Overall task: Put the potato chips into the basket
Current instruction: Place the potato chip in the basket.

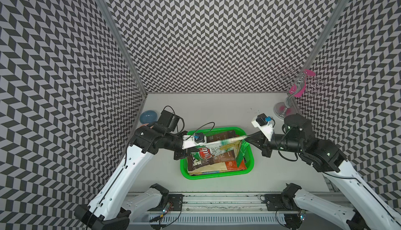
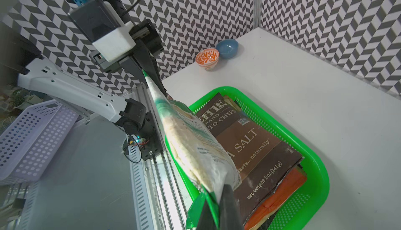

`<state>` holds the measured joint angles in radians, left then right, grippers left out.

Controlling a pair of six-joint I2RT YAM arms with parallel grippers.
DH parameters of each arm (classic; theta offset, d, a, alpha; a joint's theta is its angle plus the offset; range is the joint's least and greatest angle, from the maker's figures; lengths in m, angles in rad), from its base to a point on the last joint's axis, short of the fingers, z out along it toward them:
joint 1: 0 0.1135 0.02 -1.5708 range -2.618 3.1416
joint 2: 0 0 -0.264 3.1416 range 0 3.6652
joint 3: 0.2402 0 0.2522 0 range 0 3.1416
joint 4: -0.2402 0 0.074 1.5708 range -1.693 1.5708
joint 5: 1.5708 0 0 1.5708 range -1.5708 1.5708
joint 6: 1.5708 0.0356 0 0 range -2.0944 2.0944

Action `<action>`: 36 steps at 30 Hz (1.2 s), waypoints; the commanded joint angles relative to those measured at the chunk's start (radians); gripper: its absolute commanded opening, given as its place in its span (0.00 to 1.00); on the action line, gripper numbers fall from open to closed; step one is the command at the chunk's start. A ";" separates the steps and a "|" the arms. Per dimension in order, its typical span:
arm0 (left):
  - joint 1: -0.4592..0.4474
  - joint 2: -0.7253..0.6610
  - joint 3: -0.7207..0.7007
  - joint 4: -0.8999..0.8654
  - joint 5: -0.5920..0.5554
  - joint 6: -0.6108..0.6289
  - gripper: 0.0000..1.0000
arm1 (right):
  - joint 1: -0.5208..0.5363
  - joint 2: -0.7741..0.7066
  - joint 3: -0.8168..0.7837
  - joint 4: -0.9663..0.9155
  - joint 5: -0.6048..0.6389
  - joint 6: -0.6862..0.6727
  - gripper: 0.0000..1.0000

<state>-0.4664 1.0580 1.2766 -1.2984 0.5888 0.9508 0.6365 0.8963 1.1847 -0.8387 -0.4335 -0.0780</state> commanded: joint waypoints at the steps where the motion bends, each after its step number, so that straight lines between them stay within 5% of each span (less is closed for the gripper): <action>1: 0.005 -0.032 -0.051 -0.056 -0.054 0.000 0.00 | -0.008 -0.001 -0.021 0.026 0.076 0.032 0.00; 28: -0.099 -0.135 -0.122 -0.059 -0.021 -0.100 0.00 | -0.008 -0.061 -0.036 -0.099 0.044 0.134 0.04; 36: -0.100 -0.110 -0.153 -0.057 -0.037 -0.068 0.00 | -0.007 -0.043 -0.063 -0.085 0.085 0.147 0.16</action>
<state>-0.5690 0.9554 1.1252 -1.2747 0.5846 0.8631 0.6430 0.8574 1.1236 -0.9394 -0.4370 0.0536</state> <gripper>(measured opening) 0.040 0.148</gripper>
